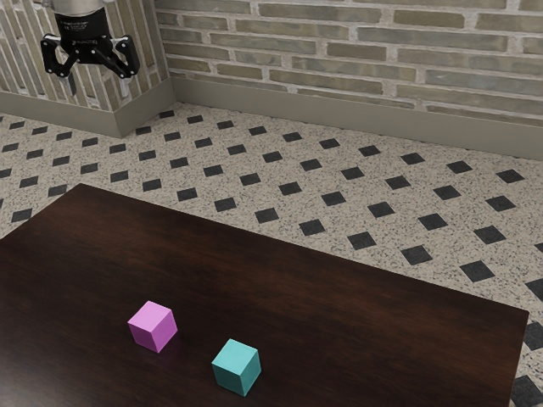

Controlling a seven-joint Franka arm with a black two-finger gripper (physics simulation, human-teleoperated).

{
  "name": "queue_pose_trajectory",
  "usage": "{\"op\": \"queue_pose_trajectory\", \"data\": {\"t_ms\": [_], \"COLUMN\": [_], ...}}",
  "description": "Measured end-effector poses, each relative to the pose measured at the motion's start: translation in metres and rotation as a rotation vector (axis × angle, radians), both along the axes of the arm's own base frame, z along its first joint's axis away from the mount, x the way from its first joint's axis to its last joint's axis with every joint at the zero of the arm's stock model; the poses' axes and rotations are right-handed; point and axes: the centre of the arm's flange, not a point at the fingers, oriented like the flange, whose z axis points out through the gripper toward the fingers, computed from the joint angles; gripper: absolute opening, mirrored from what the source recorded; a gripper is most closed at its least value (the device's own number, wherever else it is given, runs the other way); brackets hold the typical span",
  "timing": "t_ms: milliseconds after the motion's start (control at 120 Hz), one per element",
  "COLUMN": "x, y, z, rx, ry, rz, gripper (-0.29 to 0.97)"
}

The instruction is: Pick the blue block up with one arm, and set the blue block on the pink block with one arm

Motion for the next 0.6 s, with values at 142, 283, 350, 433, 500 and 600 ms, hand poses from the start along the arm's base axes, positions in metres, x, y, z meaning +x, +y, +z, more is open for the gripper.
{"op": "queue_pose_trajectory", "data": {"t_ms": [142, 283, 350, 433, 500, 600], "x": [-0.001, -0.032, -0.043, -0.042, -0.045, -0.066], "y": [0.001, -0.008, -0.015, -0.035, -0.136, -0.254], "z": [0.0, 0.086, 0.099, 0.065, 0.022, -0.039], "rx": [-0.005, -0.039, -0.07, -0.089, -0.101, -0.097], "ry": [-0.001, -0.164, -0.186, -0.104, -0.022, 0.057], "rz": [0.001, -0.029, -0.05, -0.099, -0.304, -0.545], "gripper": [0.68, 0.68, 0.68, 0.68, 0.68, 0.67]}}
